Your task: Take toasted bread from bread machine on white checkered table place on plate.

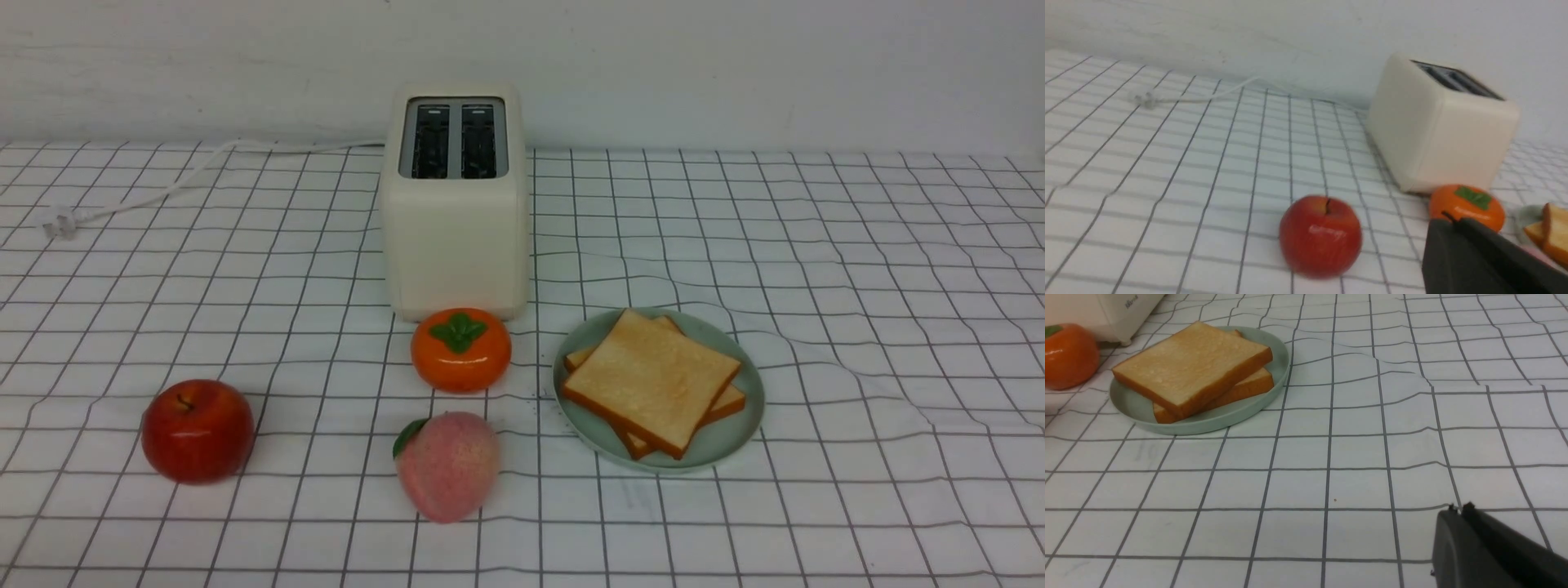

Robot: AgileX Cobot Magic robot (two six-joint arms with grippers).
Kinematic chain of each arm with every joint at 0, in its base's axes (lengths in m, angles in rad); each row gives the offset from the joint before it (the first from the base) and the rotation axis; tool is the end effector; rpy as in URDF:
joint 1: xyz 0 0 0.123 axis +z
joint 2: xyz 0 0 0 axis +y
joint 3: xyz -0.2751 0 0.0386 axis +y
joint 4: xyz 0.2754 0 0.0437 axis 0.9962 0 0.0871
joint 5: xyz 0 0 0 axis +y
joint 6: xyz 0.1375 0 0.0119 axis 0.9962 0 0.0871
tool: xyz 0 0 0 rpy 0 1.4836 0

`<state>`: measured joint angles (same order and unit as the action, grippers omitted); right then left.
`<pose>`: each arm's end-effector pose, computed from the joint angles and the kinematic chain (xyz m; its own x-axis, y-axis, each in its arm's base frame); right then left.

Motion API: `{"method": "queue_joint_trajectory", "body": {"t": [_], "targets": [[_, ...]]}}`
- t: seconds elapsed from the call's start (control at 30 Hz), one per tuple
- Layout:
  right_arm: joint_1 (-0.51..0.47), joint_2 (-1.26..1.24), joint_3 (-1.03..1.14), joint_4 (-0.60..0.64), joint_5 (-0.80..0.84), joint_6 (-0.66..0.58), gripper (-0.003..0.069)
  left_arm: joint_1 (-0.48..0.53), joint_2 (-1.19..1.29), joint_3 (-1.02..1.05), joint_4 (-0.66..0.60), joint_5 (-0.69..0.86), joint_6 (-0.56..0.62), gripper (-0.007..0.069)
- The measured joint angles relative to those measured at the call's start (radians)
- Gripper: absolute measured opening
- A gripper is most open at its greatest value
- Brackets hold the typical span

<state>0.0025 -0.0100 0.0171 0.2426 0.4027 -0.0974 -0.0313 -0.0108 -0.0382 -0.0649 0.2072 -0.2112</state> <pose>0.1309 0.0133 0.1583 -0.3161 0.1248 -0.9405 -0.0526 0.9875 0.1487 0.1350 -0.0061 0.2059 -0.0799 -0.2689 -0.9599 0.0238 0.9621 -0.2715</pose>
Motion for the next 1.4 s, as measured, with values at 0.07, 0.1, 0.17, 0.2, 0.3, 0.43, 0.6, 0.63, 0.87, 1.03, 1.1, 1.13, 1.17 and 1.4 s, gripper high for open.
{"method": "queue_joint_trajectory", "body": {"t": [0.07, 0.1, 0.17, 0.2, 0.3, 0.43, 0.6, 0.63, 0.87, 1.03, 1.1, 1.13, 1.17, 1.4], "targets": [[0.000, 0.000, 0.000, 0.000, 0.000, 0.000, 0.0008, 0.008, 0.000, 0.048, -0.021, 0.012, 0.000, -0.0013], [0.000, 0.000, 0.000, 0.000, 0.000, 0.000, 0.0010, 0.008, 0.000, 0.059, -0.035, 0.042, -0.001, -0.0013], [0.000, 0.000, 0.000, 0.000, 0.000, 0.000, 0.0013, 0.008, 0.000, 0.065, -0.048, 0.129, -0.005, -0.0013], [0.000, 0.000, 0.000, 0.000, 0.000, 0.000, 0.0013, 0.008, 0.000, 0.068, -0.051, 0.161, -0.008, -0.0013], [0.000, 0.000, 0.000, 0.000, 0.000, 0.000, 0.0015, 0.008, 0.000, 0.068, -0.055, 0.183, -0.013, -0.0013], [0.000, 0.000, 0.000, 0.000, 0.000, 0.000, 0.0020, 0.008, 0.000, 0.068, -0.056, 0.183, -0.016, -0.0013], [0.000, 0.000, 0.000, 0.000, 0.000, 0.000, 0.0025, 0.008, 0.000, 0.068, -0.056, 0.182, -0.016, -0.0013], [0.000, 0.000, 0.000, 0.000, 0.000, 0.000, 0.0027, 0.008, 0.000, 0.068, -0.056, 0.182, -0.016, -0.0013], [0.000, 0.000, 0.000, 0.000, 0.000, 0.000, 0.0032, 0.008, 0.000, 0.068, -0.056, 0.182, -0.017, -0.0013], [0.000, 0.000, 0.000, 0.000, 0.000, 0.000, 0.0032, 0.008, 0.000, 0.068, -0.056, 0.182, -0.017, -0.0013], [0.000, 0.000, 0.000, 0.000, 0.000, 0.000, 0.0032, 0.008, 0.000, 0.068, -0.056, 0.182, -0.017, -0.0013], [0.000, 0.000, 0.000, 0.000, 0.000, 0.000, 0.0032, 0.008, 0.000, 0.068, -0.056, 0.182, -0.018, -0.0013], [0.000, 0.000, 0.000, 0.000, 0.000, 0.000, 0.0032, 0.008, 0.000, 0.068, -0.056, 0.182, -0.018, -0.0013], [0.000, 0.000, 0.000, 0.000, 0.000, 0.000, 0.0037, 0.008, 0.000, 0.068, -0.056, 0.181, -0.019, -0.0013]]}}
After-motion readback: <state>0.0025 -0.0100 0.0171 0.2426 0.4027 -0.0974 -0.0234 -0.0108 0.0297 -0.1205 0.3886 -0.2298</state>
